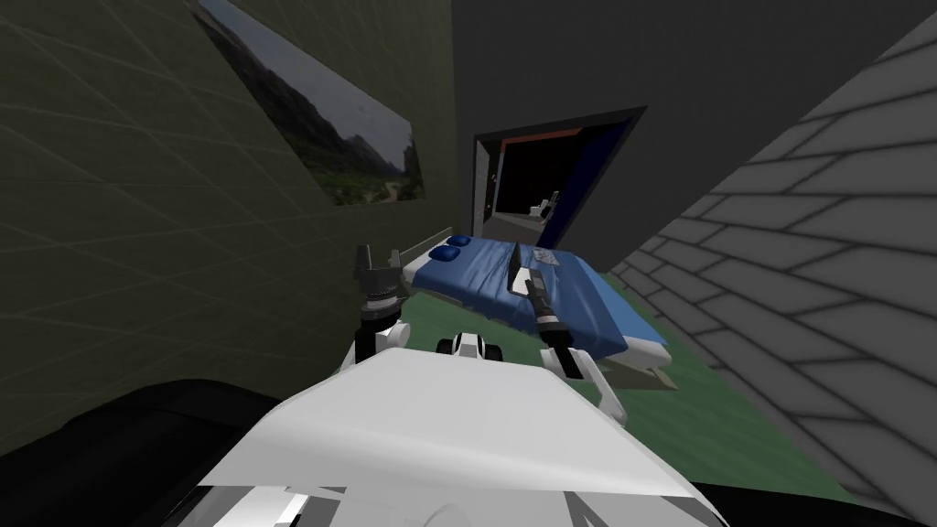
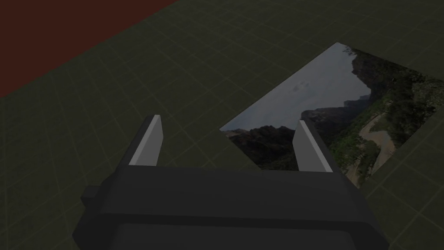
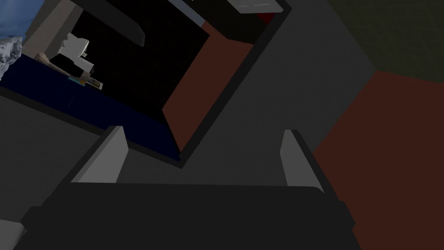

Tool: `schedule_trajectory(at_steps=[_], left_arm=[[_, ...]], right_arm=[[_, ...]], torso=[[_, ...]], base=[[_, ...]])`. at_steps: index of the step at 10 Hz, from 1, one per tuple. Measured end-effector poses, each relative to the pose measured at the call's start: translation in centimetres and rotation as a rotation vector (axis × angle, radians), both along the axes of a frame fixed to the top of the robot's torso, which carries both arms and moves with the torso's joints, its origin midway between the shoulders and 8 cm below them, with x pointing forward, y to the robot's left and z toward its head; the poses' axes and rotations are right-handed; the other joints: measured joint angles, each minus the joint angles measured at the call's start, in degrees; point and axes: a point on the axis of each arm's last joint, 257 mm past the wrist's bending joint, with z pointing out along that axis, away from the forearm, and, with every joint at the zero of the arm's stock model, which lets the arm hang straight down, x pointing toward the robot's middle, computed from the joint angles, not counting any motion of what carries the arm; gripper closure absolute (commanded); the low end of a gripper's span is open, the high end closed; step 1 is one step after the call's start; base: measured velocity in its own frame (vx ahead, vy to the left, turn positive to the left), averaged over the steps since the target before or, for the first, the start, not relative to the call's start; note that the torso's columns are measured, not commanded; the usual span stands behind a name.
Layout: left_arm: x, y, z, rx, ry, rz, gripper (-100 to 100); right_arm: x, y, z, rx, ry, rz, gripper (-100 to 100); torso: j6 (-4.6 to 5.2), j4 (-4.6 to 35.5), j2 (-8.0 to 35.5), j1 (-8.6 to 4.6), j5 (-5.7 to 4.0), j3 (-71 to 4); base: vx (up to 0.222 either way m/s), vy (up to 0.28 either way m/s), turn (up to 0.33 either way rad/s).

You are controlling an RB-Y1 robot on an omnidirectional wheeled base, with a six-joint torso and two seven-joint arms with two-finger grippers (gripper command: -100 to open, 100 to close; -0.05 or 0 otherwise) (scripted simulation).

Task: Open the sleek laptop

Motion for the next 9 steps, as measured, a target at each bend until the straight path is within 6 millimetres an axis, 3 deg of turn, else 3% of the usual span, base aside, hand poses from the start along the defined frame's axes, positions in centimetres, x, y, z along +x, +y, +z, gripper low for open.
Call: schedule_trajectory(at_steps=[5,9], left_arm=[[0.0,0.0,0.0,0.000,0.000,0.000,0],[0.0,0.0,0.0,0.000,0.000,0.000,0]], right_arm=[[0.7,-3.4,-5.6,-0.179,0.166,-0.081,-100],[0.6,-6.3,-8.6,-0.300,0.270,-0.147,-100]], torso=[[-0.03,-0.02,-0.06,0.12,0.03,-0.03],[-0.03,-0.01,-0.03,0.02,0.00,-0.01]], base=[[0.027,0.050,0.125],[0.030,0.047,0.131]])
